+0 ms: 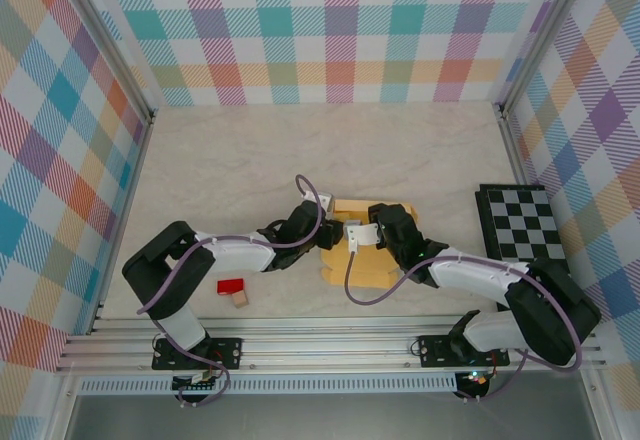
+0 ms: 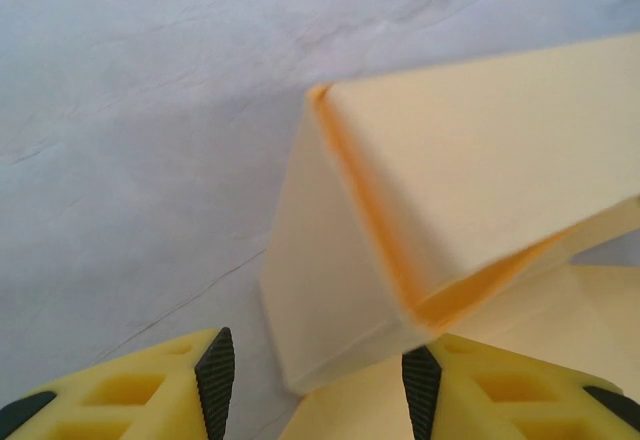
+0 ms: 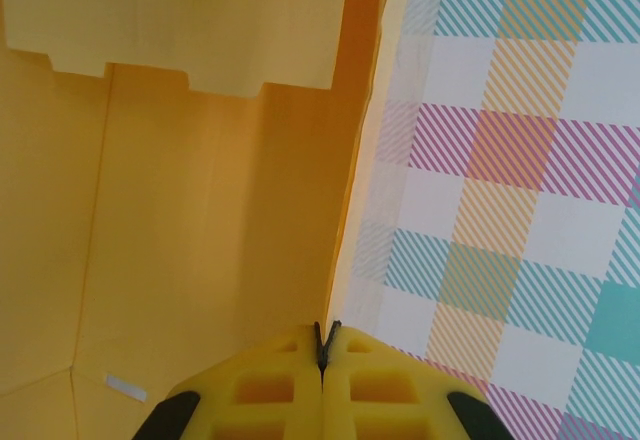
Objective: Fold the paper box
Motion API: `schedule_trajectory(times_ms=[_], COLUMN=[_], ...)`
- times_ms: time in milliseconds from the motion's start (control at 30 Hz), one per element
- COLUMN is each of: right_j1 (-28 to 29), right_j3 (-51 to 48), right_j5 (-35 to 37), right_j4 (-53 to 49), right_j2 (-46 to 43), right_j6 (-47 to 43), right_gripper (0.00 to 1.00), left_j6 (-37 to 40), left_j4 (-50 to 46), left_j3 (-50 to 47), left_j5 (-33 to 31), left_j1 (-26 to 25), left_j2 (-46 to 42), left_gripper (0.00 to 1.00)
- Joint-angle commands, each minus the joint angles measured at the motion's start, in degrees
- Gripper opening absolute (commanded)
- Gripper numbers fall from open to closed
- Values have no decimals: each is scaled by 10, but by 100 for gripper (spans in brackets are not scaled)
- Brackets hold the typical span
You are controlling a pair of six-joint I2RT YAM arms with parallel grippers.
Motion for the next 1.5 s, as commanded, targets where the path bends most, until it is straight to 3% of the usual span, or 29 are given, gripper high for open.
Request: schedule_trajectory(times_ms=[0, 233, 400, 533, 667, 800, 1000, 1100, 1167, 1333, 1467], right_j1=[11, 13, 15, 17, 17, 5, -65, -110, -131, -142, -142], right_j3=[-8, -9, -9, -9, 5, 53, 104, 132, 155, 229, 252], right_j5=[-23, -23, -25, -24, -23, -60, -220, -292, -313, -290, -290], right_j4=[-48, -55, -67, -73, -94, -173, -303, -330, -330, -313, -278], right_j2=[20, 15, 11, 9, 1, -50, -155, -166, -140, -15, 64], right_j6=[14, 20, 31, 46, 94, 218, 393, 494, 563, 697, 734], right_gripper=[0, 0, 0, 0, 0, 11, 30, 38, 40, 39, 39], left_j6=[9, 7, 4, -12, -6, 45, 92, 102, 108, 123, 130], left_j4=[56, 48, 55, 60, 18, 47, 85, 94, 98, 93, 92], left_j3=[12, 28, 37, 42, 70, 47, 14, 8, 7, 7, 7], left_j5=[33, -70, -138, -197, -253, -275, -285, -279, -275, -286, -292], left_j1=[-4, -3, -3, -3, -3, -3, -3, -3, -3, -3, -4], left_j2=[10, 47, 60, 60, 81, 89, 92, 92, 92, 98, 104], left_gripper=[51, 49, 42, 20, 12, 10, 10, 10, 10, 10, 10])
